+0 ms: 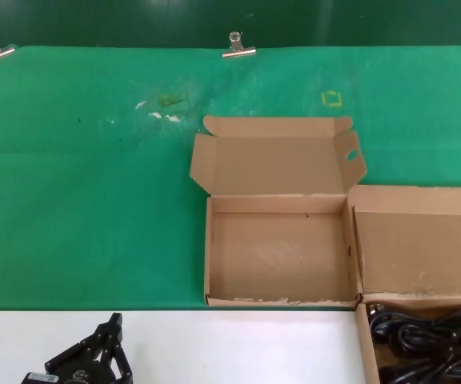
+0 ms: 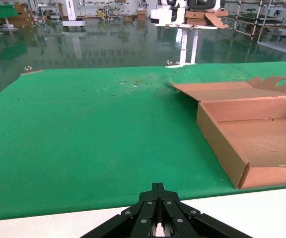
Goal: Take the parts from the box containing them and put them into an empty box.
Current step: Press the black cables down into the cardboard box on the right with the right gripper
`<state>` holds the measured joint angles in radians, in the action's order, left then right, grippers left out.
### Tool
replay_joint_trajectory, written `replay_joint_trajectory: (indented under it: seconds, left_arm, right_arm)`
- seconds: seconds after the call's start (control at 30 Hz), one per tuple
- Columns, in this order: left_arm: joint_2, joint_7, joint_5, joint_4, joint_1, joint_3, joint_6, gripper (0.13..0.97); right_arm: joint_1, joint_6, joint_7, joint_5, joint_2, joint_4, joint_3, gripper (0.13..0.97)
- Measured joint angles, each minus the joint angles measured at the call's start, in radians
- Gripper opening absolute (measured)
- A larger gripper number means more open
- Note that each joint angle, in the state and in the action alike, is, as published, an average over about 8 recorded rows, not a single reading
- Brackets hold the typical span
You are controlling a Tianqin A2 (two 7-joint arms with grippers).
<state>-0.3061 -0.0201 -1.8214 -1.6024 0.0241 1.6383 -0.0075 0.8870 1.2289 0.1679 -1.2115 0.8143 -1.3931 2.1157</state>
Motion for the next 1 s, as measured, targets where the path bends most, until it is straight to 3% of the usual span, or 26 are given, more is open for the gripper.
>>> replay_joint_trajectory:
  seconds: [0.17, 0.47, 0.77, 1.0]
  left_arm:
    - [0.0, 0.0, 0.0, 0.0, 0.0, 0.0, 0.0, 0.149]
    - [0.0, 0.0, 0.0, 0.0, 0.0, 0.0, 0.0, 0.149]
    - [0.0, 0.0, 0.0, 0.0, 0.0, 0.0, 0.0, 0.149]
    - [0.0, 0.0, 0.0, 0.0, 0.0, 0.0, 0.0, 0.149]
  right_arm:
    - [-0.003, 0.005, -0.009, -0.012, 0.008, -0.018, -0.009, 0.346]
    - [0.009, 0.04, -0.055, -0.07, 0.042, -0.108, -0.048, 0.214]
    - [0.075, 0.081, -0.123, -0.094, 0.031, -0.168, -0.06, 0.147]
    - [0.068, 0.09, -0.12, -0.076, 0.048, -0.175, -0.051, 0.157]
